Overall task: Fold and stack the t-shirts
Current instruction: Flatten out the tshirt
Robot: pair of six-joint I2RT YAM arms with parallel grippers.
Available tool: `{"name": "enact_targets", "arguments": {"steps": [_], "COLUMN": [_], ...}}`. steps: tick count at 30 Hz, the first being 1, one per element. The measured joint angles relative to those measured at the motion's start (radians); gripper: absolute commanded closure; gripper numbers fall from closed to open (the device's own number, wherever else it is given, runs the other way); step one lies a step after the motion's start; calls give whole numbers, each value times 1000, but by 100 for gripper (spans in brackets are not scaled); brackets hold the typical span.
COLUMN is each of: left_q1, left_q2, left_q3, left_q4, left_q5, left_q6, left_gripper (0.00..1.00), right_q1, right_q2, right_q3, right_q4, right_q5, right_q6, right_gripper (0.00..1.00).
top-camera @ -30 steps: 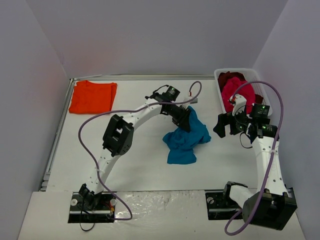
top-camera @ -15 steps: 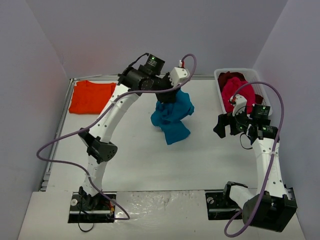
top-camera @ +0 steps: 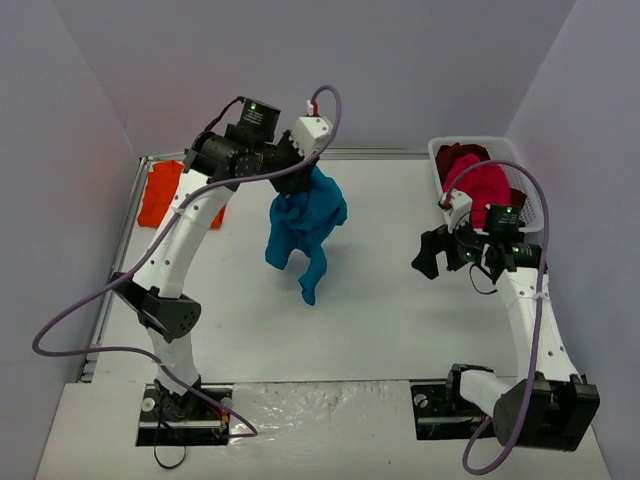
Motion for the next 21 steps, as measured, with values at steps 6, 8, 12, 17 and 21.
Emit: {"name": "enact_targets", "arguments": {"steps": [6,8,12,17,21], "left_q1": [77,82,61,-2,-18], "left_q2": [-4,0,34,138,171], "left_q3": [-2,11,82,216,224], "left_q4": [40,47,70,98,105], "left_q5": [115,146,217,289,396], "left_q6": [-83,-107,-151,-187,-201], "left_gripper": [98,98,98,98,96], "right_q1": [78,78,77,71,48], "right_q2": [190,236,261,256,256], "right_q3": [61,64,64,64,64], "right_q4": [-28,-30,-39,-40,-40], "right_q5": [-40,-39,-38,-38,-37], "right_q6": [-20,-27,-35,-37,-37], "right_gripper": [0,0,0,0,0]}}
